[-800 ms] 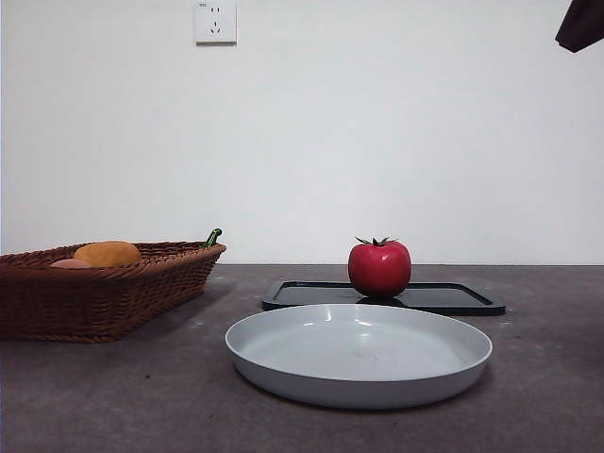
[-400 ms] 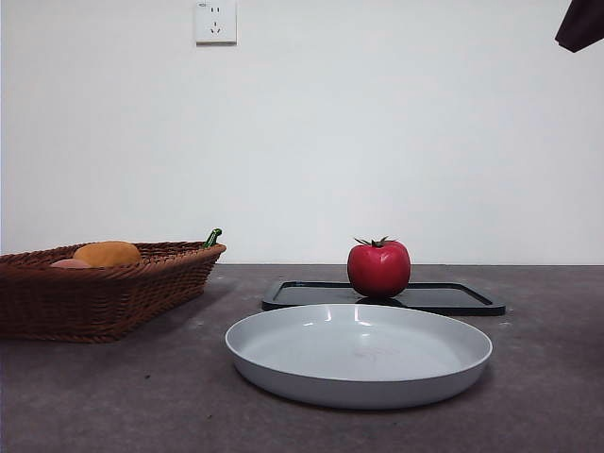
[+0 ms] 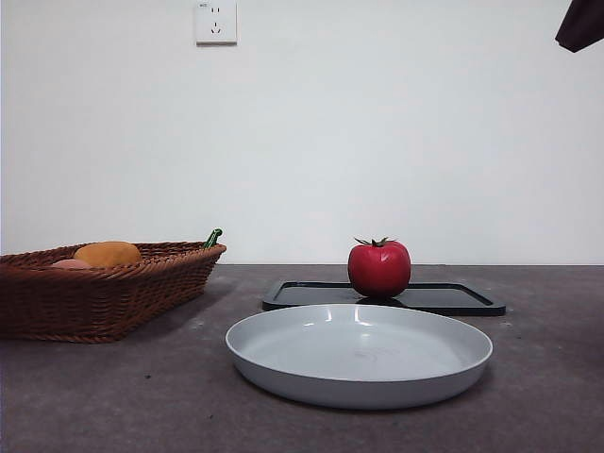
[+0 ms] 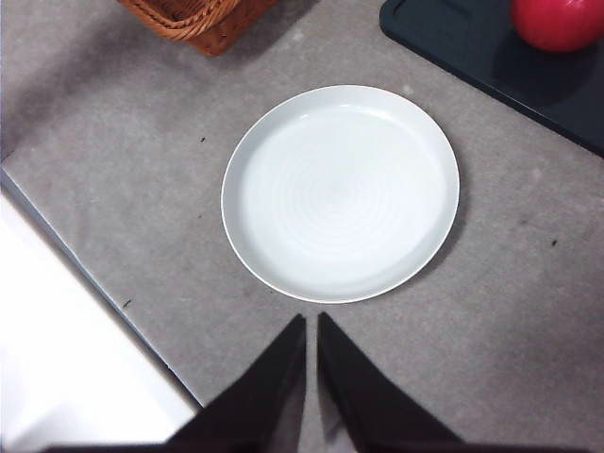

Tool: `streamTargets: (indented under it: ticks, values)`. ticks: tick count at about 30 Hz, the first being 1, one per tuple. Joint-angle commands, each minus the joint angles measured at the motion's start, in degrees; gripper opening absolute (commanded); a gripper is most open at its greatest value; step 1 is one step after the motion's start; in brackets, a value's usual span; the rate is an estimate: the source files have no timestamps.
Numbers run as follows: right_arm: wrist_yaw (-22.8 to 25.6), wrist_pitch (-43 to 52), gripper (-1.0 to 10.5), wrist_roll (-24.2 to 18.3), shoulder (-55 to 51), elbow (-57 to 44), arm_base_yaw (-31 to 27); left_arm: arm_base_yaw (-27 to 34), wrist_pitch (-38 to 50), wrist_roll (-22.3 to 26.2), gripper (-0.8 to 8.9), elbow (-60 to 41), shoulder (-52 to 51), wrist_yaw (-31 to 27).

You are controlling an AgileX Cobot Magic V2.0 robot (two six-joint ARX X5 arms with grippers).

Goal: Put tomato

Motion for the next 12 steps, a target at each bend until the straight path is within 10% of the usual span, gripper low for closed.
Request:
streamTargets:
  ticks: [1, 7, 12]
  values:
    - [-0.02, 0.57, 0.1, 0.57, 0.28, 0.52, 0.50, 1.86, 6.58, -1.51, 0.07, -7.30, -5.79, -10.03]
    - [-0.02, 0.57, 0.1, 0.57, 0.28, 0.52, 0.50, 4.48, 7.61, -6.91, 0.07, -20.83, -17.57, -26.40]
    - [-0.02, 0.57, 0.1, 0.57, 0.28, 0.52, 0.50, 4.83, 7.56, -8.63, 0.07, -29.38, -23.26, -28.61]
